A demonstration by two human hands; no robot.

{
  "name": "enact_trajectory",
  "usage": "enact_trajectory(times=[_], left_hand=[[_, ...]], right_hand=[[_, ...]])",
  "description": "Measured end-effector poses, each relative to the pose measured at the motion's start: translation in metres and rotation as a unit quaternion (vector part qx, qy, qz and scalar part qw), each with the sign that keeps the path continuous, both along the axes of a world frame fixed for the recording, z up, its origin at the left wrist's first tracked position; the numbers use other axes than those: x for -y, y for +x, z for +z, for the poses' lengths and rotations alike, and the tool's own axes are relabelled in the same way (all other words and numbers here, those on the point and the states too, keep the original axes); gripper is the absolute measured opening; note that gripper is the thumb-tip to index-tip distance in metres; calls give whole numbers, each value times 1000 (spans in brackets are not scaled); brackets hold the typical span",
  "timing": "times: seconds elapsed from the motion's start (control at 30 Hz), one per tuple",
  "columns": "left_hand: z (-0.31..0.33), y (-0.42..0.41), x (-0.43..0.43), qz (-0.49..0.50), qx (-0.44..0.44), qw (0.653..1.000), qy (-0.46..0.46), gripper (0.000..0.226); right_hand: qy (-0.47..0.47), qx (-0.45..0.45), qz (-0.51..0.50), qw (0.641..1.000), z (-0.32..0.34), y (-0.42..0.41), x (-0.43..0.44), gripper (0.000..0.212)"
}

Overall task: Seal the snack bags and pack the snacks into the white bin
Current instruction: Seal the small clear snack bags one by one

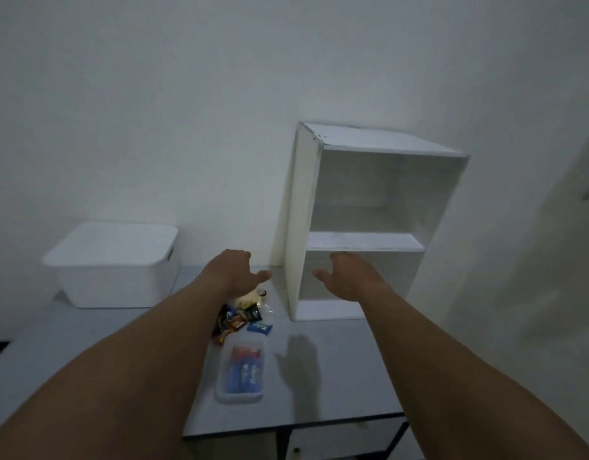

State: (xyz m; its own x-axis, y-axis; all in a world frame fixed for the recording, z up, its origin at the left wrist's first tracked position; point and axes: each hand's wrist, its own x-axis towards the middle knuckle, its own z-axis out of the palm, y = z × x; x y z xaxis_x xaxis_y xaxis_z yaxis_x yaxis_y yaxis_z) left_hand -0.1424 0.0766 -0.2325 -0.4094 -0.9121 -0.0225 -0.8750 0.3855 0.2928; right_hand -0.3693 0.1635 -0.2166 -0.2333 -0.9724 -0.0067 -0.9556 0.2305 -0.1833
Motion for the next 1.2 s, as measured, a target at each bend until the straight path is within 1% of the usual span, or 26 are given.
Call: enact_trajectory(times=[0.17, 0.33, 0.57, 0.73, 0.87, 1.0, 1.2], left_hand=[[-4, 53, 36, 45, -6, 999, 22, 87], [-24, 84, 81, 73, 1, 996, 44, 87], [-72, 85, 148, 106, -1, 991, 81, 86], [-105, 87, 199, 125, 22, 986, 104, 80], [-138, 90, 234, 136, 40, 982, 126, 75], [-166, 86, 268, 137, 33, 981, 135, 66], [-212, 86, 305, 125, 30, 980, 149, 53]], right_hand=[[16, 10, 39, 999, -10, 49, 52, 67], [38, 45, 78, 995, -35, 81, 115, 70], [69, 75, 110, 989, -90, 89, 210, 69], [94, 93, 138, 982, -131, 94, 272, 66], [118, 107, 151, 976, -166, 98, 303, 59], [127, 114, 155, 973, -196, 104, 333, 48], [110, 97, 178, 973, -222, 131, 368, 45]])
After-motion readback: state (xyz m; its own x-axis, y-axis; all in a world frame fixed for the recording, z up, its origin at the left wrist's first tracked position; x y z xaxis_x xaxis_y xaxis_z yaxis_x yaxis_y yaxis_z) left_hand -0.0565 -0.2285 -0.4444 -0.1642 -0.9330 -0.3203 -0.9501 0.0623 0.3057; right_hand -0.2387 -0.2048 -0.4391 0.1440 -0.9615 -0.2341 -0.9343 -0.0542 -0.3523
